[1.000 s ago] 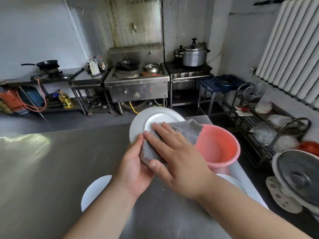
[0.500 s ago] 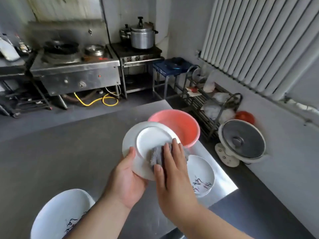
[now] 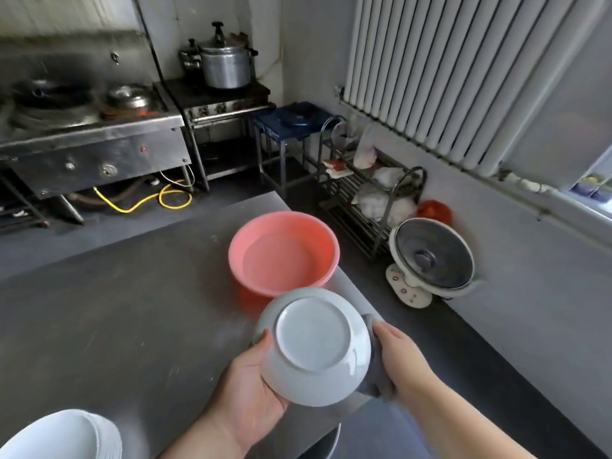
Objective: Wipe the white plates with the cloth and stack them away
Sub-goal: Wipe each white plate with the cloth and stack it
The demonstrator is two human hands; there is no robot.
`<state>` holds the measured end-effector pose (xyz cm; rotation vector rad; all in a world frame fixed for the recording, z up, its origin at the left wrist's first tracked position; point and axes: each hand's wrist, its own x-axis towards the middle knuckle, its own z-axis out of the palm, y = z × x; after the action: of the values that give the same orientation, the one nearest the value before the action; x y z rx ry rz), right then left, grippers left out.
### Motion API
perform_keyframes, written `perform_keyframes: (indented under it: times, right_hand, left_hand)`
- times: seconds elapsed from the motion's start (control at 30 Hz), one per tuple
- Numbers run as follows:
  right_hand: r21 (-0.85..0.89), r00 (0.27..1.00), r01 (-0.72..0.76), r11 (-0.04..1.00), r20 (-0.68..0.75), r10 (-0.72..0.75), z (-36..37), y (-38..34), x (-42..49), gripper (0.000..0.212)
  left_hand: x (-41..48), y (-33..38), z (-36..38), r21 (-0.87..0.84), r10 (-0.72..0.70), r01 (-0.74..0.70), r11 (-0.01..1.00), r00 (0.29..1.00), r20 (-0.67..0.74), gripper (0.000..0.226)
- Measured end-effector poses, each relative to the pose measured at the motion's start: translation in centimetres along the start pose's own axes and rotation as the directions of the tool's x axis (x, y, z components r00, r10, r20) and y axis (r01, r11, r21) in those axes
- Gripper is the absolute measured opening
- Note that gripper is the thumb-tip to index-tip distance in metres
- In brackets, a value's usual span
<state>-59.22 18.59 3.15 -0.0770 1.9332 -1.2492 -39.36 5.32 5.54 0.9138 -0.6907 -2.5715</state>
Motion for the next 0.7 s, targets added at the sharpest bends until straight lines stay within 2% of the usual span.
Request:
perform_keyframes:
  times: [0.07, 0.13, 0.2, 0.27, 0.37, 0.47, 0.53, 0.6, 0.63, 0.7]
  right_hand:
    - [-0.039, 0.997, -0.012, 0.999, 0.07, 0.015, -2.9, -1.0, 1.2, 0.034]
    - [-0.098, 0.976, -0.011, 0.995, 0.217, 0.032, -5.5, -2.2, 2.2, 0.047]
    - [-0.179, 0.914, -0.005, 0.984, 0.398, 0.077, -7.7, -3.4, 3.4, 0.063]
    - [-0.17, 0.828, -0.038, 0.985, 0.546, 0.127, -8.8, -4.4, 4.6, 0.067]
    - [-0.224, 0.795, -0.06, 0.973, 0.578, 0.182, -9.0, -5.0, 6.1, 0.067]
    - [-0.266, 0.796, -0.07, 0.961, 0.566, 0.215, -8.3, -5.3, 7.6, 0.073]
    - [-0.271, 0.82, 0.03, 0.962, 0.558, 0.132, -7.6, -5.7, 8.4, 0.069]
    - [-0.31, 0.835, 0.24, 0.92, 0.549, -0.033, -6.9, -6.1, 9.0, 0.062]
    - [-0.332, 0.827, 0.343, 0.878, 0.55, -0.115, -6.6, -5.9, 9.4, 0.057]
    - [-0.372, 0.807, 0.473, 0.798, 0.547, -0.223, -6.0, -5.1, 10.4, 0.035]
  left_hand:
    - [0.9, -0.5, 0.8, -0.003, -0.008, 0.008, 1.0, 1.0, -0.022, 0.047]
    - [2.1, -1.2, 1.3, -0.009, -0.018, 0.018, 1.0, 0.999, -0.045, 0.047]
    - [3.3, -1.8, 1.9, -0.009, -0.027, 0.026, 1.0, 0.997, -0.074, 0.047]
    - [4.3, -2.4, 2.5, 0.04, -0.028, 0.033, 0.999, 0.993, -0.111, 0.046]
    - [6.0, -3.3, 3.5, 0.235, 0.077, -0.026, 0.972, 0.975, -0.211, 0.037]
    - [7.4, -3.8, 4.6, 0.414, 0.253, -0.087, 0.906, 0.896, -0.366, 0.037]
    - [7.9, -3.5, 5.1, 0.367, 0.268, -0.113, 0.923, 0.874, -0.406, 0.059]
    - [8.2, -3.2, 4.7, 0.27, 0.24, -0.138, 0.953, 0.887, -0.395, 0.081]
    - [8.2, -3.1, 4.4, 0.254, 0.243, -0.151, 0.955, 0.892, -0.382, 0.084]
    - [8.3, -4.0, 3.2, 0.327, 0.301, -0.174, 0.929, 0.867, -0.396, 0.072]
